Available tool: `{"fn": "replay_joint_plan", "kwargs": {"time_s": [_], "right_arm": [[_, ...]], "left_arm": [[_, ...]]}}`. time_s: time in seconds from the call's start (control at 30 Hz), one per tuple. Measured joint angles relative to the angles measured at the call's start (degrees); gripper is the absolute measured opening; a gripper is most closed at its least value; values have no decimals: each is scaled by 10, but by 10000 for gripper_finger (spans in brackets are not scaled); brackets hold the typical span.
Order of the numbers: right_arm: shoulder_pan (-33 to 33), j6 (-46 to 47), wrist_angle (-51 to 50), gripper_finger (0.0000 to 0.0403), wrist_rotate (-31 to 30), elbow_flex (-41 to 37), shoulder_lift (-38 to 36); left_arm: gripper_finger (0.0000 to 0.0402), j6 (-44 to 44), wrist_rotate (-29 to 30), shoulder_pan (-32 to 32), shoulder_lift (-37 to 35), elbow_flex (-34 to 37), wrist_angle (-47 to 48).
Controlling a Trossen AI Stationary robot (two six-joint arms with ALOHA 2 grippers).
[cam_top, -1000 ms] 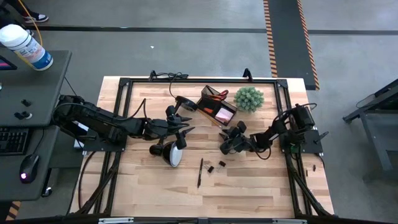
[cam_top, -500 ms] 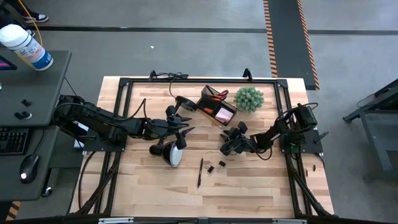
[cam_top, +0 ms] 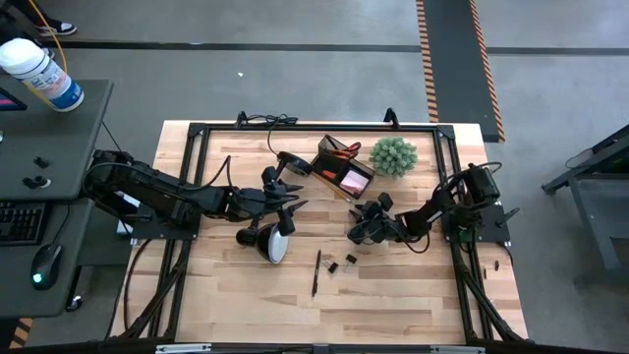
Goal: Pick and place office supplies into organizer
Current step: Put the orange pencil into the desk organizer
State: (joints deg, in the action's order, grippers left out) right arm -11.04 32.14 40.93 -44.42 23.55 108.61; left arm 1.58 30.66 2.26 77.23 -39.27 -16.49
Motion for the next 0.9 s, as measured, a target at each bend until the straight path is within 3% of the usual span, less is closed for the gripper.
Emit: {"fn": "replay_joint_plan", "kwargs": {"time_s": [0.9], "right_arm": [[58,-35,43,103,55,0,0]], "left_arm": [[184,0,0,0,0,0,0]]}}
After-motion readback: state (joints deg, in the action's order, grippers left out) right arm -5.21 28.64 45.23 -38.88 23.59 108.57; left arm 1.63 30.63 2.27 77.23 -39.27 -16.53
